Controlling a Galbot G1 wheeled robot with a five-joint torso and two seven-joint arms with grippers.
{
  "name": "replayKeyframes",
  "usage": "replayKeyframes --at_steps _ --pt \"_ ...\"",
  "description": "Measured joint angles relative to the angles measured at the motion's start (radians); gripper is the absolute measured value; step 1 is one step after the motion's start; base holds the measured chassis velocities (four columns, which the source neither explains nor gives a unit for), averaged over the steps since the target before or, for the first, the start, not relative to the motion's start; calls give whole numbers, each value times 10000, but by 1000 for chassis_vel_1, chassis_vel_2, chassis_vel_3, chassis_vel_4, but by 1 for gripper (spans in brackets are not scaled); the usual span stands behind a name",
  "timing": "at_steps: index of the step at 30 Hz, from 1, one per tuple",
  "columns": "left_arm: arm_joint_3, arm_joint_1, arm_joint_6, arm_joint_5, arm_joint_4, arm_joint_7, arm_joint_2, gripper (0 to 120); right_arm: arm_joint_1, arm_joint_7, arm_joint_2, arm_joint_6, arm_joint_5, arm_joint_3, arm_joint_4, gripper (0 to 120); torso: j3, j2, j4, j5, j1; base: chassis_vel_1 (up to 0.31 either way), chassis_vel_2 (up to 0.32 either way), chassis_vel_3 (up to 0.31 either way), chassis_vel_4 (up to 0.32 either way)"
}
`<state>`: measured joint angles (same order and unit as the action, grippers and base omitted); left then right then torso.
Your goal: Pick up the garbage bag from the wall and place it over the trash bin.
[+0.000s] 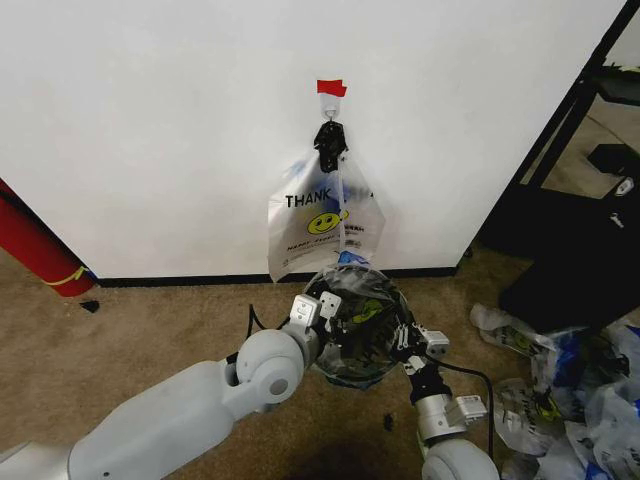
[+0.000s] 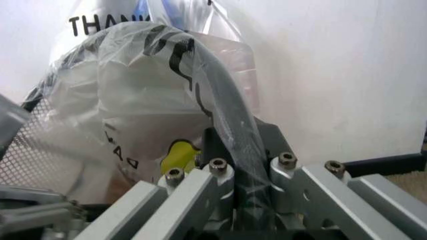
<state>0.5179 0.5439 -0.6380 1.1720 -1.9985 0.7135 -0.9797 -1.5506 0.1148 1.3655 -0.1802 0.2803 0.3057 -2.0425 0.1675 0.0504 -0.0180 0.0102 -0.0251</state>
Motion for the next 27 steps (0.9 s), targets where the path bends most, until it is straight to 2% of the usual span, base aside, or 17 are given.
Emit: replayKeyframes --at_steps 13,20,27 --pt "814 -821 -37 82 1129 354 -1000 0 -40 -55 -44 -27 -97 -6 -108 1 0 2 0 0 0 0 0 0 0" --pt "967 -950 -48 121 1876 447 -1552 0 -63 -56 -96 -29 -6 26 -224 1 -1 2 0 1 0 0 0 0 0" --pt "1107 -1095 -51 80 2433 447 -1829 0 -120 -57 -97 -27 42 -1 -302 1 -1 2 0 0 0 0 0 0 0"
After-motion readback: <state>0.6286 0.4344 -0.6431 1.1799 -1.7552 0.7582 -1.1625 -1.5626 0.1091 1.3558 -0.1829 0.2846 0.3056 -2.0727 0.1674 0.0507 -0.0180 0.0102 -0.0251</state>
